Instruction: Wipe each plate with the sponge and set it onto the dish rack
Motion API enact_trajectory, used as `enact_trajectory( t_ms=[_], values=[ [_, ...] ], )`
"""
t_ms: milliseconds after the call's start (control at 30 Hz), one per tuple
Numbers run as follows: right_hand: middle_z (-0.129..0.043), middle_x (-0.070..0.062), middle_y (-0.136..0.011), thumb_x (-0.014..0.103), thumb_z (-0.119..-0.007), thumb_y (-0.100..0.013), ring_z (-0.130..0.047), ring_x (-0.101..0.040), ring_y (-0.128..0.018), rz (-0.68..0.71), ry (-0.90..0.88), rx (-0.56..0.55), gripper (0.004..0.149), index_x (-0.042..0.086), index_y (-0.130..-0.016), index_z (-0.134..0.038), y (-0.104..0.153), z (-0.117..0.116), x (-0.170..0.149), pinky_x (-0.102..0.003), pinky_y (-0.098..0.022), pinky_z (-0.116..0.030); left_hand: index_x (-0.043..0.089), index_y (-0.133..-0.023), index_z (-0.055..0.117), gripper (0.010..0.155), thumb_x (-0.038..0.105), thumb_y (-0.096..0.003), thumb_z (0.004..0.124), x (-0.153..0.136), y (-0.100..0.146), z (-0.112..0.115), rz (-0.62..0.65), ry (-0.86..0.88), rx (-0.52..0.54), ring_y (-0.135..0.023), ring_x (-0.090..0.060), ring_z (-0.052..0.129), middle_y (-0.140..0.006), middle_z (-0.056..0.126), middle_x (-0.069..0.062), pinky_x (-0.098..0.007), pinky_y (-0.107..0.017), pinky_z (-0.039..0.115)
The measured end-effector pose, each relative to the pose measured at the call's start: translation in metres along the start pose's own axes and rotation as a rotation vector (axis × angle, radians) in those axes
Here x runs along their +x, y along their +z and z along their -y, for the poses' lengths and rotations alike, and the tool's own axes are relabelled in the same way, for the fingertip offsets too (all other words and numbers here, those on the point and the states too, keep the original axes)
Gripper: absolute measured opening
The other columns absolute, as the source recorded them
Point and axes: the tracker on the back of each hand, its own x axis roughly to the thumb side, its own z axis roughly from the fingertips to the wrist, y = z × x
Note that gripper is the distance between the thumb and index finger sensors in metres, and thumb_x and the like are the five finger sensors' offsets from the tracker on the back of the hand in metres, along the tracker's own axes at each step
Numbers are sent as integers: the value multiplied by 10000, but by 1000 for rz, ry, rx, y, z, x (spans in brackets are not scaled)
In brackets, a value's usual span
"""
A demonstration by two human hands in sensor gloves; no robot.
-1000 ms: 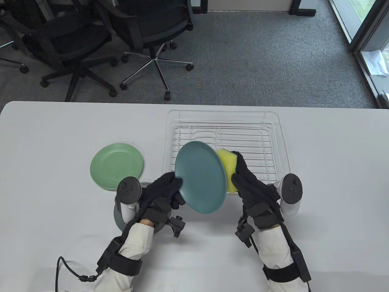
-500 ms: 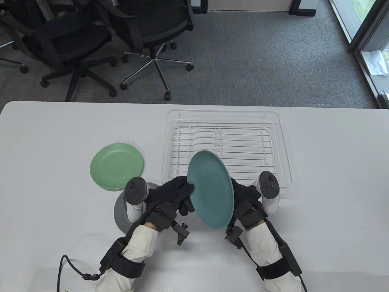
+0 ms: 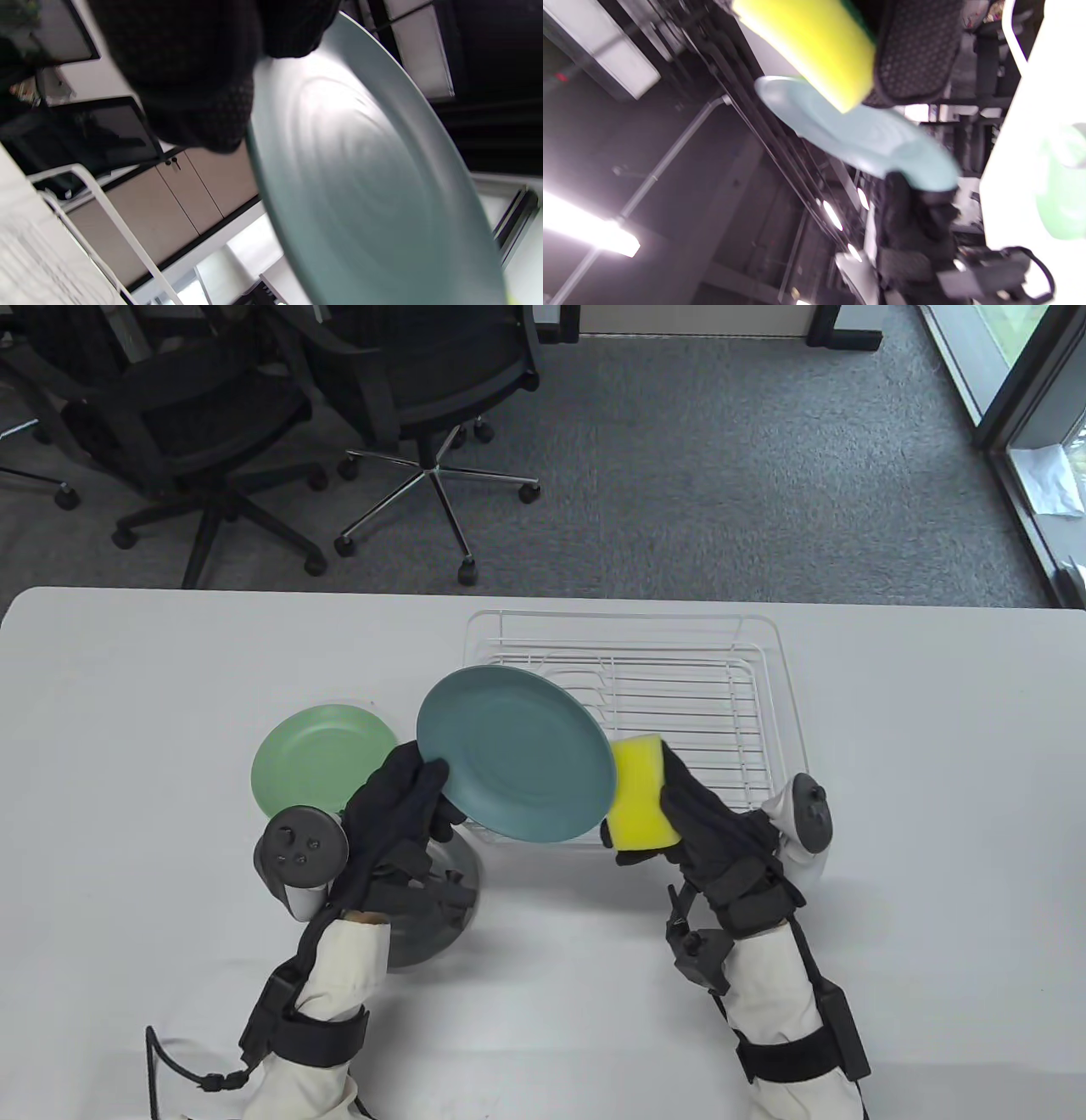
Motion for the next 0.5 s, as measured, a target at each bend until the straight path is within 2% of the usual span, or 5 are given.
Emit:
enact_trajectory(
  t_ms=[133,233,333,500],
  values=[
    [-611,-378,-1024,302,-469,-703,-798,-454,-776,60,-106,-74,604,35,-1176,-205,9,23,3,-453,-567,-781,-18,-908,783,420,203,-551,754,16,-16,3,63,-283,-18,-392,-269,1108,-678,962,-201,-172,-190,1006],
    [-607,-374,-1028,305,-465,-706,-794,-452,-780,82,-154,-106,602,42,-1178,-200,14,33,2,-453,-569,-779,7,-917,777,412,202,-555,753,24,-30,15,67,-409,-56,-416,-291,1109,-702,956,-203,-195,-209,1013],
    [-609,-372,-1029,307,-464,-706,-797,-448,-781,78,-152,-132,601,46,-1179,-201,16,38,-1,-451,-568,-781,41,-926,767,400,205,-561,748,31,-45,27,90,-492,-59,-446,-316,1104,-732,948,-197,-219,-233,1016],
    [-596,-370,-1036,308,-459,-708,-785,-451,-792,69,-183,-129,599,52,-1179,-192,15,40,-6,-453,-575,-775,76,-926,774,387,205,-562,752,39,-68,49,47,-561,-111,-478,-353,1098,-759,945,-199,-254,-258,1016]
  ],
)
